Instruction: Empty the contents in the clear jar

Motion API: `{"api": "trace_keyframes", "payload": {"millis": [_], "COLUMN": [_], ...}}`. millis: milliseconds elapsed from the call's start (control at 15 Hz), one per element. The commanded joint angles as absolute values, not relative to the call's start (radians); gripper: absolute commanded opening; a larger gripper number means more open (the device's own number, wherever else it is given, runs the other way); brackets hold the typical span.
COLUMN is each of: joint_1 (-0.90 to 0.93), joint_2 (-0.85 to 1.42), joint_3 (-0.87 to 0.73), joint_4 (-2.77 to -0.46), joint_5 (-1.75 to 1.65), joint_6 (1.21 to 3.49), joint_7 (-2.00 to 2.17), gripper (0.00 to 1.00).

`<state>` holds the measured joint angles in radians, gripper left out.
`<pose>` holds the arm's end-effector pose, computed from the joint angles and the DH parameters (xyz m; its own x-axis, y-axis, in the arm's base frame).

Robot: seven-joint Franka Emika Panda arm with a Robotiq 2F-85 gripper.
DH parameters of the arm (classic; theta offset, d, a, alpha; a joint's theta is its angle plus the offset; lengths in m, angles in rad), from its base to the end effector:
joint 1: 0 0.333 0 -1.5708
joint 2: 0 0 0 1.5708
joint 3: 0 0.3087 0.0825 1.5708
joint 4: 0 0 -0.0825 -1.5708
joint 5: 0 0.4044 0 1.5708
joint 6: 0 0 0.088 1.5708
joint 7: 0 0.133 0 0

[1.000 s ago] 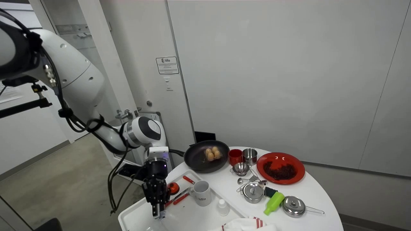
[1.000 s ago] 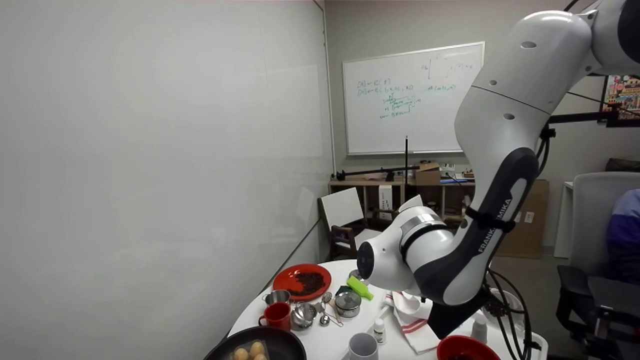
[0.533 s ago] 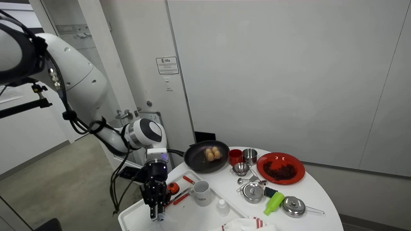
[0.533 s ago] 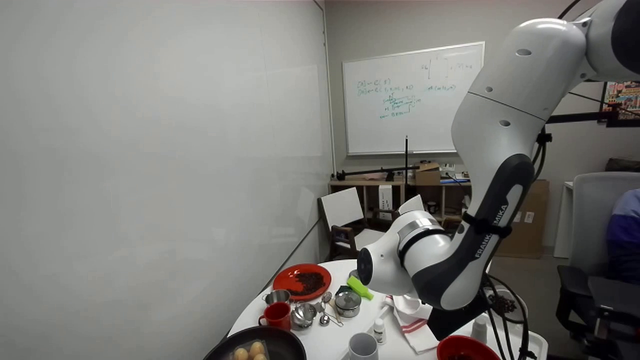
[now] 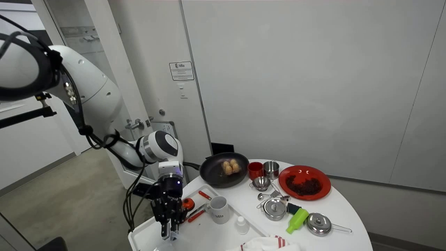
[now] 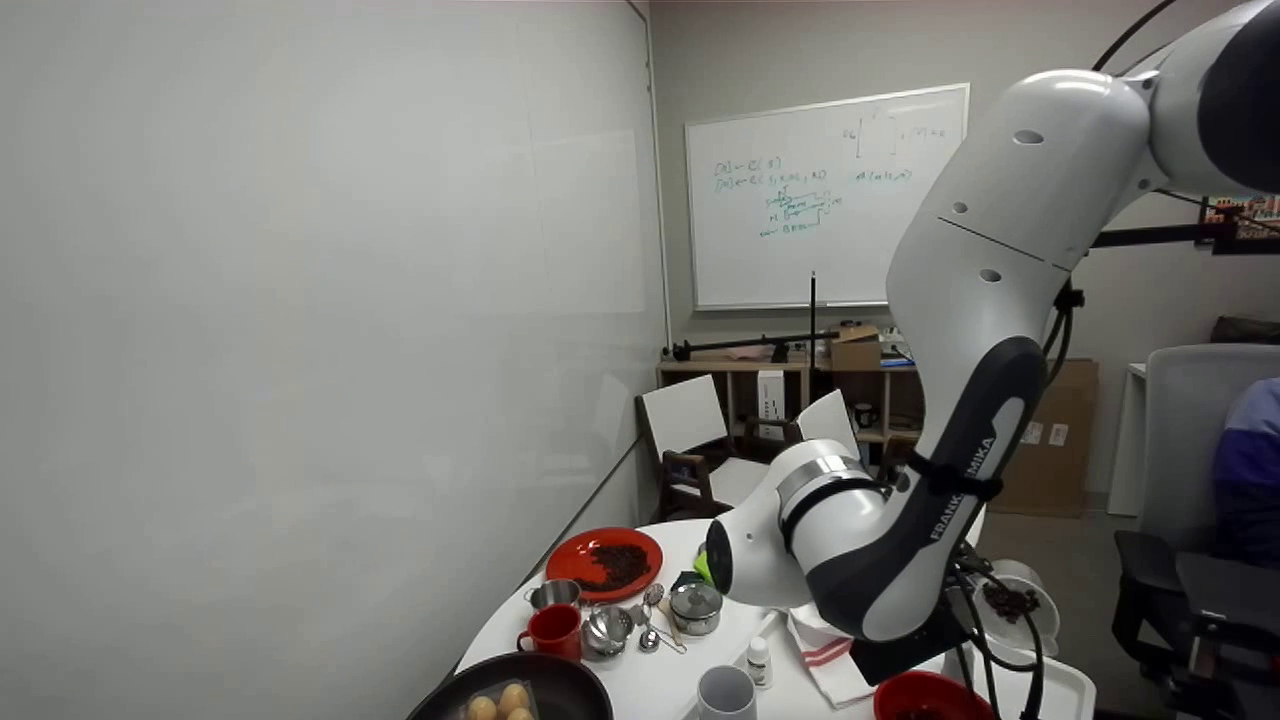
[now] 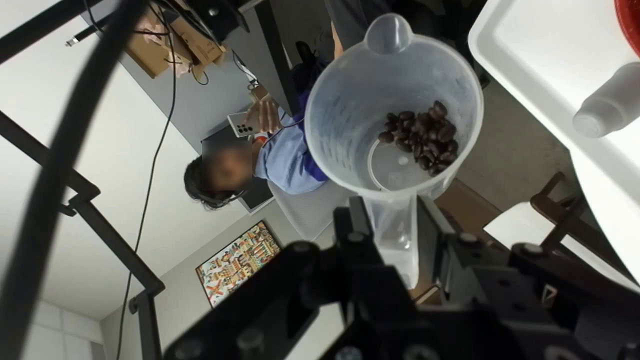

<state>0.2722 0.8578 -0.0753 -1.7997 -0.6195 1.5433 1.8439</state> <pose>0.4999 0.0150 0.0327 0.5305 -0.6486 0.5457 -0.6163 0.1468 0.7737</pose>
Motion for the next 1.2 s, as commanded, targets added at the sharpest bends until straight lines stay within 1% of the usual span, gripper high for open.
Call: {"api": "trace_keyframes", "payload": {"millis": [0,133,333,733,1133], "joint_1": [0.296,0.295,0.282,0.311,0.354], "joint_2": [0.929,0.953,0.984,1.089,1.151], "joint_3": [-0.085,-0.078,-0.053,-0.059,-0.074], "joint_4": [-1.698,-1.665,-1.636,-1.518,-1.437], "joint_5": [-0.614,-0.618,-0.645,-0.718,-0.821], "joint_6": [1.440,1.414,1.447,1.447,1.386], "joint_7": [1.900,1.897,1.804,1.714,1.723], "gripper": [0.09,0.09,0.09,0.09,0.09]}}
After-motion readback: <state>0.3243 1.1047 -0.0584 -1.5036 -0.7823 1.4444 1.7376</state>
